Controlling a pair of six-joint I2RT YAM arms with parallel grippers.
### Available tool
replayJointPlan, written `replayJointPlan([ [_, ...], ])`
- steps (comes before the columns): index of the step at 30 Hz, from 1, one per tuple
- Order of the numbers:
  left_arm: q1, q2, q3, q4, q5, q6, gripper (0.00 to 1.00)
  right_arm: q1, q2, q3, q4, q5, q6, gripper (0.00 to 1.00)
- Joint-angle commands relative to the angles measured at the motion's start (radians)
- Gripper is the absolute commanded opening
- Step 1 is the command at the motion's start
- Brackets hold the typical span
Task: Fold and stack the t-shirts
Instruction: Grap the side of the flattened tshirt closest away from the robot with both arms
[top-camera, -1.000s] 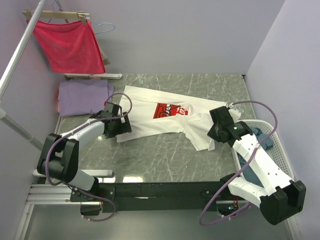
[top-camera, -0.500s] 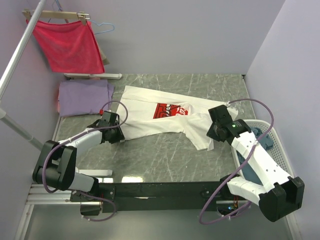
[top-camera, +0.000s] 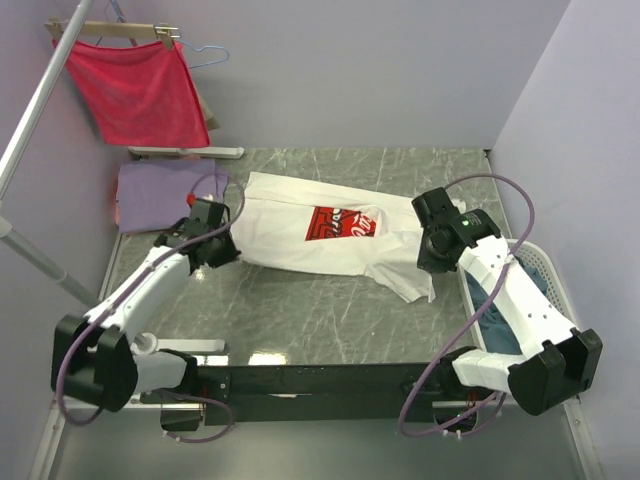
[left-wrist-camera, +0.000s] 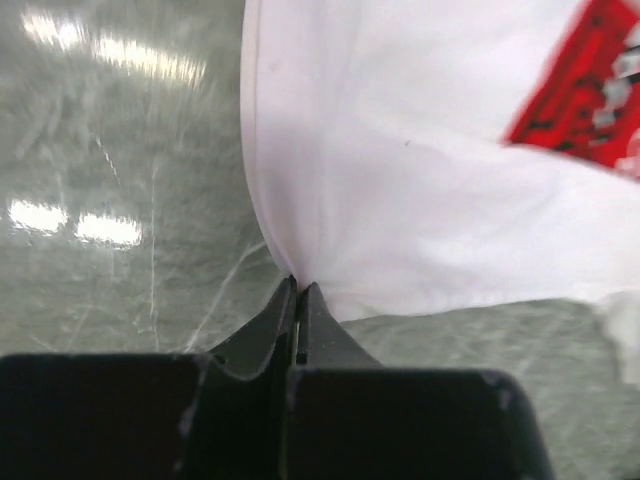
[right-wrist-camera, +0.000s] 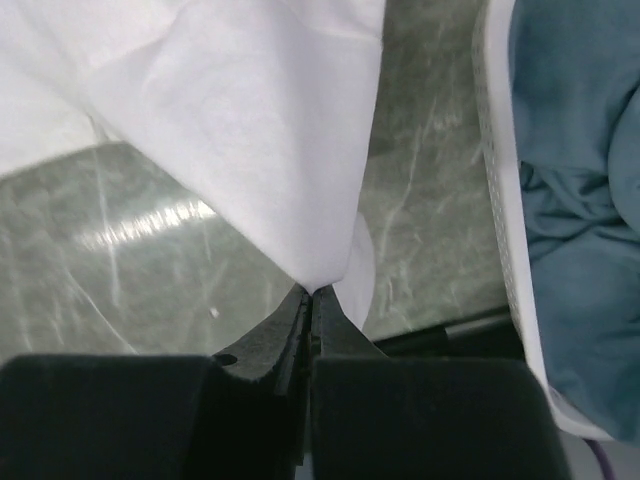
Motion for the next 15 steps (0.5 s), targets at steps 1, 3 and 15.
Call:
replayJointPlan([
  [1,-0.001,-0.085,0.129,-0.198,-0.038,0.053,0.01,0.052,-0.01,0.044,-0.169,-0.128,-0.056,0.0],
  [3,-0.001,-0.091,0.136,-0.232,-0.027,0.056,0.01,0.147,-0.016,0.047,-0.211,-0.149,-0.033,0.0],
  [15,-0.001,-0.111,0.07,-0.257,0.041,0.093,0.01,0.263,-0.365,-0.324,-0.064,-0.429,0.36,0.0],
])
